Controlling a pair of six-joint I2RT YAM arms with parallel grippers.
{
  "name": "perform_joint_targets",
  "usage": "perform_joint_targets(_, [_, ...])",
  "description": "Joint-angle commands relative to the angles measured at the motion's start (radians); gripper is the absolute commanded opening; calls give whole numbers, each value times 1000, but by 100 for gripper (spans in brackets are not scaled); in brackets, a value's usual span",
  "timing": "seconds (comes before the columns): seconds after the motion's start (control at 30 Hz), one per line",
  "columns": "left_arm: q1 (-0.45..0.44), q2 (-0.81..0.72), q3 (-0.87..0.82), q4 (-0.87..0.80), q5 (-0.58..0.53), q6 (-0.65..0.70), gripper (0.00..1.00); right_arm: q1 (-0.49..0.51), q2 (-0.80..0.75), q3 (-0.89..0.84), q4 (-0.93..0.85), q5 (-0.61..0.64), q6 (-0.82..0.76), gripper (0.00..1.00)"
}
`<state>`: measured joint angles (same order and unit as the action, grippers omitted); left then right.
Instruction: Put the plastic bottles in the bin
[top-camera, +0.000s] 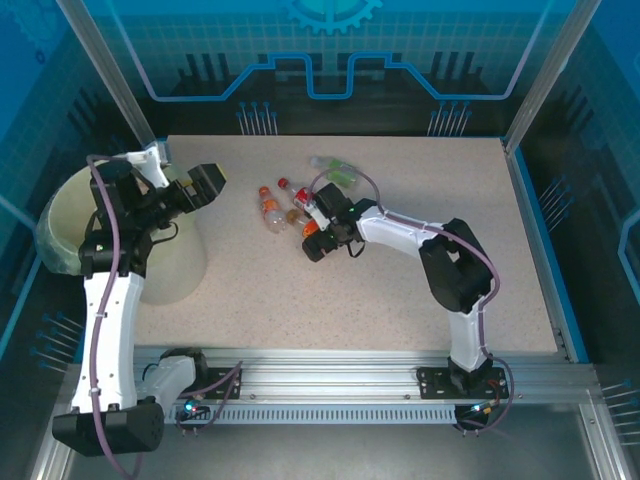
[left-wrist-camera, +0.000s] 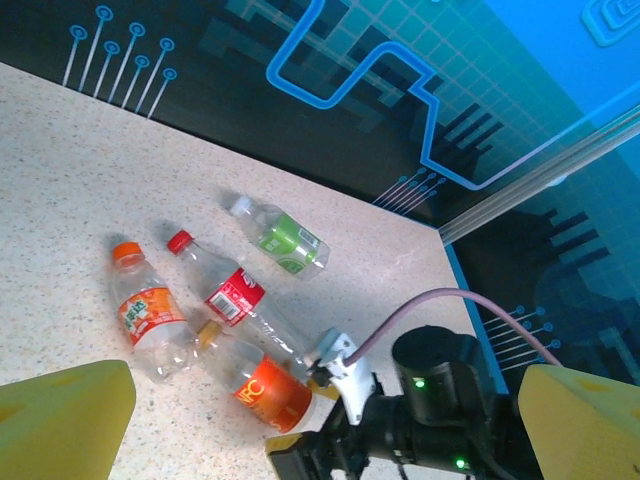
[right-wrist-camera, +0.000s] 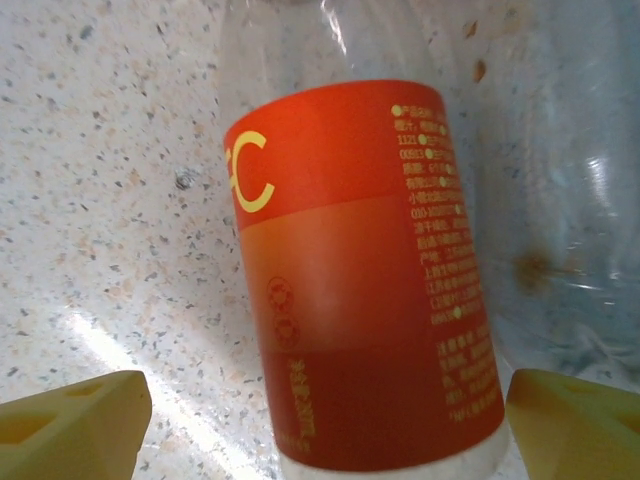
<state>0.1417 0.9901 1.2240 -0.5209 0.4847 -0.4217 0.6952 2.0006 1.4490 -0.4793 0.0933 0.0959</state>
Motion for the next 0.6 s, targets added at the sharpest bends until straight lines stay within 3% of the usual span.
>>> perform_joint_targets(0.0, [-35,3,-26,64,39,-37,99,13,45,31,-15,2,18,90])
perform_joint_targets(0.17, [-125,33,-60,121,27,-103,99,36,73,26,-9,52,52,81])
perform_joint_targets(0.3, [-249,58,-111,152,-40,-144,99,47,52,-12,6,68,71,67])
perform_joint_targets(0.47, [-364,104,-153,156,-144,-194,99,47,-43,-108,60,48,104,55])
perform_joint_targets(0.57, [-384,145,-153,130,-193,-205,99,53,-120,-177,92,47,124,50])
